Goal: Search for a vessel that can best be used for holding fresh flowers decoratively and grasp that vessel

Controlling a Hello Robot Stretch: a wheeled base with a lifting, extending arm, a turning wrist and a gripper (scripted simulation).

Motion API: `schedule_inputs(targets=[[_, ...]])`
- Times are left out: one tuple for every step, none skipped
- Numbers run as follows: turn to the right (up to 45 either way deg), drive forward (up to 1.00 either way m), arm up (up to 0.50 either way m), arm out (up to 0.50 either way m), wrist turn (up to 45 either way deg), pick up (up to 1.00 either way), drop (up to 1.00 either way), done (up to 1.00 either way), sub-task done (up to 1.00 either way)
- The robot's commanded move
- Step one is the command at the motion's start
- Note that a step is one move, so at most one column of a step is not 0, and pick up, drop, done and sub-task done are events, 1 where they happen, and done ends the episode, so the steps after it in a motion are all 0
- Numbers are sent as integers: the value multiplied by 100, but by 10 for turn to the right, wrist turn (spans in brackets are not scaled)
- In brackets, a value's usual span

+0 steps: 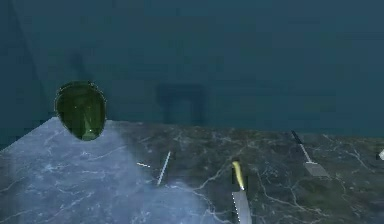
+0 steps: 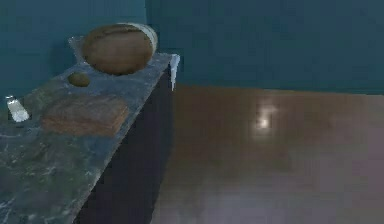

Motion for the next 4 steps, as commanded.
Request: schedule_inputs(targets=[[-450, 0, 0, 0, 0, 0, 0, 0, 0], [-450, 0, 0, 0, 0, 0, 0, 0, 0], [-270, 0, 0, 0, 0, 0, 0, 0, 0], [0, 0, 50, 0, 0, 0, 0, 0, 0]])
